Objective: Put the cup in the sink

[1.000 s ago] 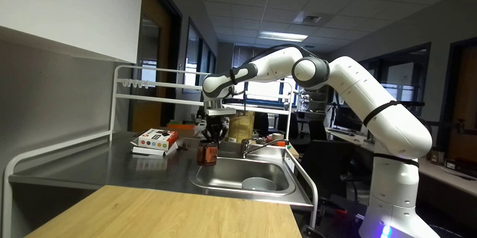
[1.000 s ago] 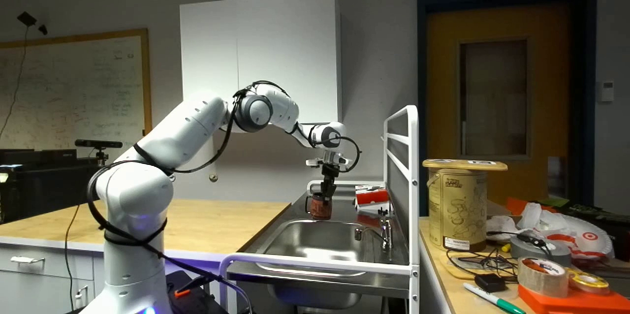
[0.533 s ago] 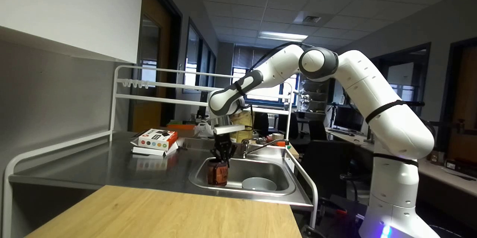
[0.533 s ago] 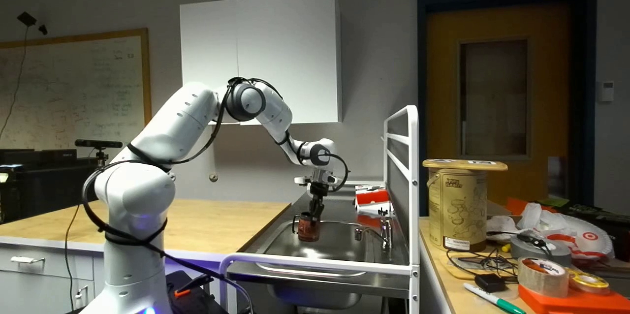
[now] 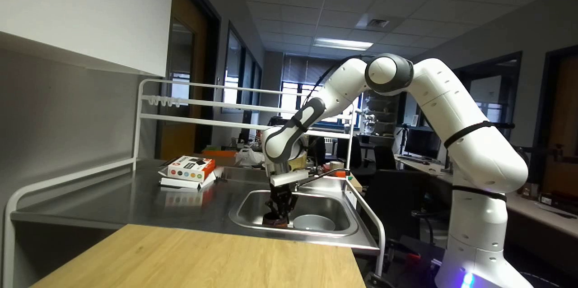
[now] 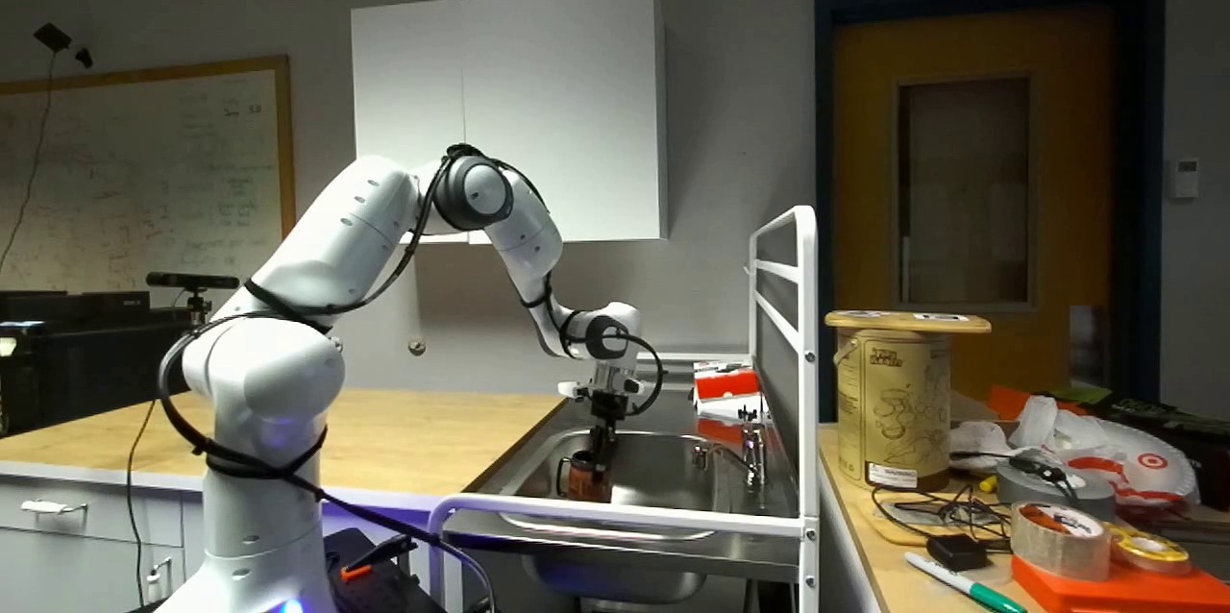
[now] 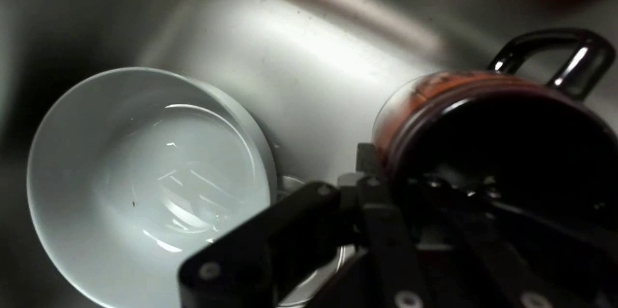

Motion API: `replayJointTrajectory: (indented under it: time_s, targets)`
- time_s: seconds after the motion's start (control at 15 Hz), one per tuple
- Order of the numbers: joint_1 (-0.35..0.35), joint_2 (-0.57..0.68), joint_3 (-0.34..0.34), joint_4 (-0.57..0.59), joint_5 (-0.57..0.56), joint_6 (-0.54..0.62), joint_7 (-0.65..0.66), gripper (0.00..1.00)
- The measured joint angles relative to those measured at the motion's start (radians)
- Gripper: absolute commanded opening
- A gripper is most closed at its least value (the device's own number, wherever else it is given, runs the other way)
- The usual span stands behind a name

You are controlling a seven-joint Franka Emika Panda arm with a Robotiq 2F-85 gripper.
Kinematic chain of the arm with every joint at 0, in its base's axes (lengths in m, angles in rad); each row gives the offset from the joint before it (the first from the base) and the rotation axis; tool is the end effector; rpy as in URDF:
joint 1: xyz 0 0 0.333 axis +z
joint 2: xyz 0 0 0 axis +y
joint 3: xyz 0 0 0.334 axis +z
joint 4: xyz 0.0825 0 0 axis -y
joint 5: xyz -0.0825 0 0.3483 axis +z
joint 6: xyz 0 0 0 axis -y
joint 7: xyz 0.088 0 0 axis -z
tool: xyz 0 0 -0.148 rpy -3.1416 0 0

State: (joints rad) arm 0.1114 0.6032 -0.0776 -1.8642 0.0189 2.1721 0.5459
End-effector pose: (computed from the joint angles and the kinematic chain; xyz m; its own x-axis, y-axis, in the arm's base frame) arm 0.5803 0.0219 0.1744 0.8349 -0.4998 -0.2303 -0.4690 -0.8652 0.1775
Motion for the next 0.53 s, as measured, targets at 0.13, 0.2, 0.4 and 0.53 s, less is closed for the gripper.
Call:
replayJointTrajectory:
  time_s: [0.13, 0.2, 0.4, 0.53]
  targets:
    - [0.011, 0.004, 0.0, -0.005, -0.004, 0.019, 0.0, 0.05]
    - [0.017, 0.007, 0.0, -0.005, -0.006, 0.024, 0.0, 0.05]
    - [0.03, 0.013, -0.004, -0.004, -0.019, 0.039, 0.0, 0.35]
    - [0.034, 0.017, -0.006, -0.002, -0.027, 0.039, 0.0, 0.4]
